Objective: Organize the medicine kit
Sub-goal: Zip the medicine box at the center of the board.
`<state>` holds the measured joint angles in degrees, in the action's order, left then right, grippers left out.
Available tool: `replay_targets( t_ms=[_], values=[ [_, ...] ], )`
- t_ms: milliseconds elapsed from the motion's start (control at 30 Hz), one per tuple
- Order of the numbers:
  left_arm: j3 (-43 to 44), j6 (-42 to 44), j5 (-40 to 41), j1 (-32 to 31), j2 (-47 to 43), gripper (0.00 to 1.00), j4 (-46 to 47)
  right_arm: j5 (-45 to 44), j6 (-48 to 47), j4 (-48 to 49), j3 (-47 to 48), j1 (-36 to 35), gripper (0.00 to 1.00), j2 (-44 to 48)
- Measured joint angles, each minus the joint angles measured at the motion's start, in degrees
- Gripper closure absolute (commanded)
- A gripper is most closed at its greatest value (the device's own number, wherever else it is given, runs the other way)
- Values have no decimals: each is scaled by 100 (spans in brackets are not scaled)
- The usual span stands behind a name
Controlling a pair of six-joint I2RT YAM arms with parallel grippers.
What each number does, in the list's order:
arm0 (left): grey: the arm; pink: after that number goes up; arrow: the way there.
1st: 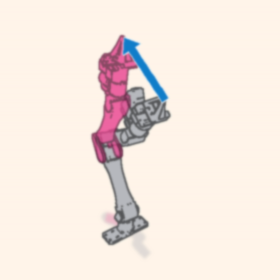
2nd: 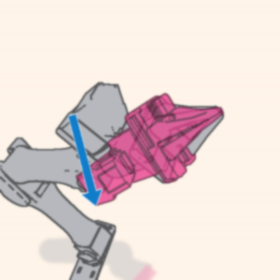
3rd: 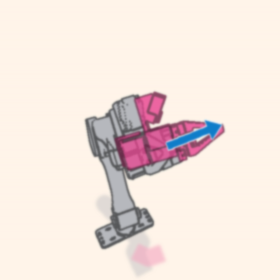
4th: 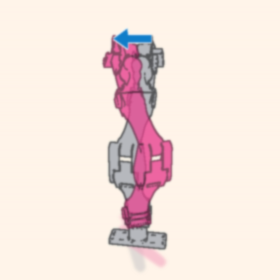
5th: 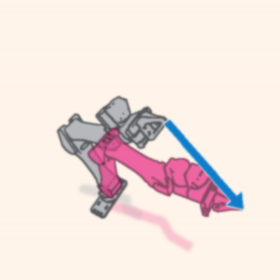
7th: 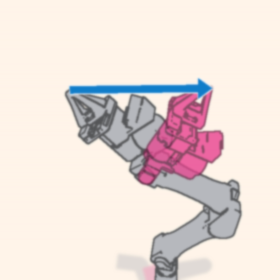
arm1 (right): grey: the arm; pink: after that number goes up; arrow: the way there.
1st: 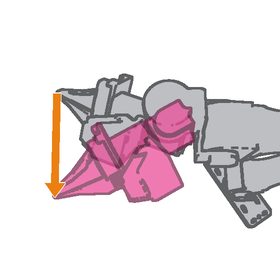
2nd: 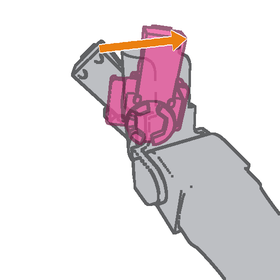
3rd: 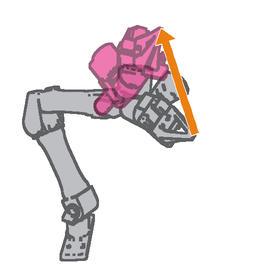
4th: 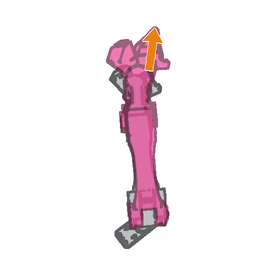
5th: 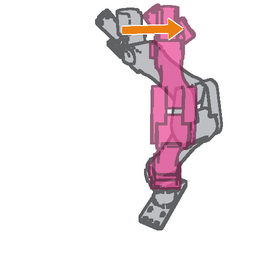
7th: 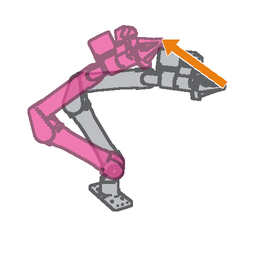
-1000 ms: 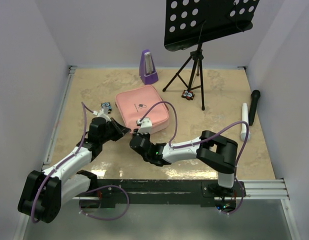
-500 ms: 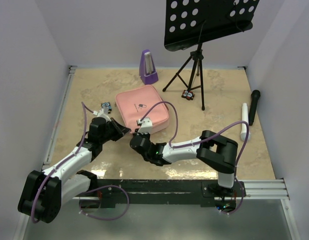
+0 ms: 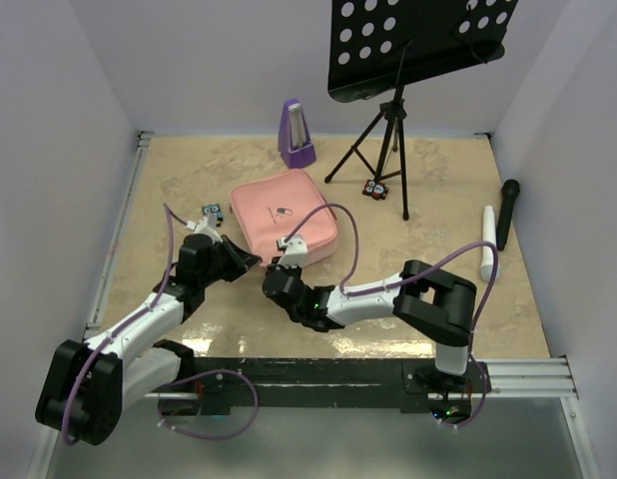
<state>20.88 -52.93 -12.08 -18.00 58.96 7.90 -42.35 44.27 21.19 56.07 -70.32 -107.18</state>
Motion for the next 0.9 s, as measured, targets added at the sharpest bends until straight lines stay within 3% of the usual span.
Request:
replay_targets(
  t_ms=[900],
  values=[
    [26,17,-214,-33,-2,100,-122,470,734,210,-1003,372,100,846]
  ],
)
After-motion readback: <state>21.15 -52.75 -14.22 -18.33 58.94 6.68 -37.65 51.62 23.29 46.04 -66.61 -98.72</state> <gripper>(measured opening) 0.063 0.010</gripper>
